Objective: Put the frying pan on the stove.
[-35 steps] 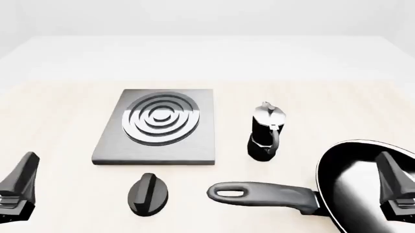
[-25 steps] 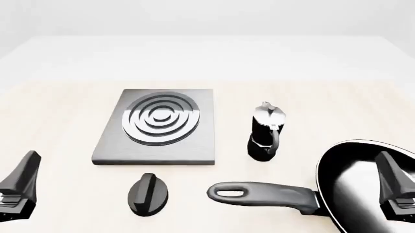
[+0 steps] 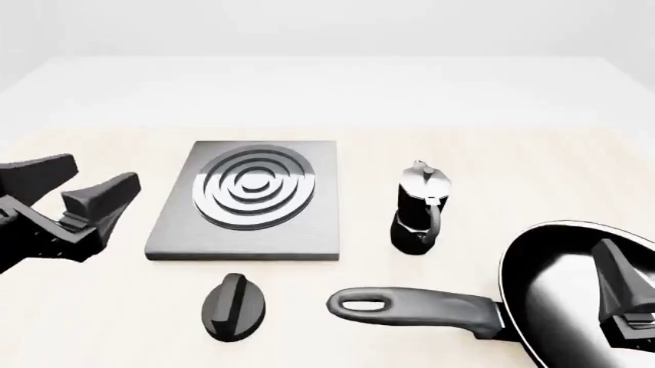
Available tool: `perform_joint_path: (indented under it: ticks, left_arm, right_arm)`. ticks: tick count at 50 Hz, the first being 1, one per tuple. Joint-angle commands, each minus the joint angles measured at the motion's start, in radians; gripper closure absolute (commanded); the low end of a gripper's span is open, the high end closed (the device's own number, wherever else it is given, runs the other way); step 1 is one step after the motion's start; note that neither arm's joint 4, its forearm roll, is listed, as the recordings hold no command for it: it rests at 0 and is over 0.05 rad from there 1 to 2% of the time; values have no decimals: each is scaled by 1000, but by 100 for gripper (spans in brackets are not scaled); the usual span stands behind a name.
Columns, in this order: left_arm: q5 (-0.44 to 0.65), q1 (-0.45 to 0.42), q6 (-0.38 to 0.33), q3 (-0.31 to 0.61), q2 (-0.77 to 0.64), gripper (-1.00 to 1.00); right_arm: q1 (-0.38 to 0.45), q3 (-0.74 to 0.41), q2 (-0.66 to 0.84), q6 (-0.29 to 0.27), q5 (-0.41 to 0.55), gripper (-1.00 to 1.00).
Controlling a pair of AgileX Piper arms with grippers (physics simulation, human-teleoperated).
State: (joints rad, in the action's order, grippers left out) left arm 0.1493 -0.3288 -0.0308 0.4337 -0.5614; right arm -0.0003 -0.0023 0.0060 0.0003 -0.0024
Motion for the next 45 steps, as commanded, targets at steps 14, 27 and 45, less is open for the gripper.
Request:
perform_joint_path:
  ticks: [14, 27, 45]
  left_arm:
    - [399, -232, -162, 522, -421, -100]
    - [592, -319, -196, 651, -549, -100]
    - [816, -459, -204, 812, -681, -100]
  right_arm:
    - [0, 0, 0, 1, -1, -100]
    - [0, 0, 1, 1, -1, -100]
    - [0, 0, 1, 0, -1, -100]
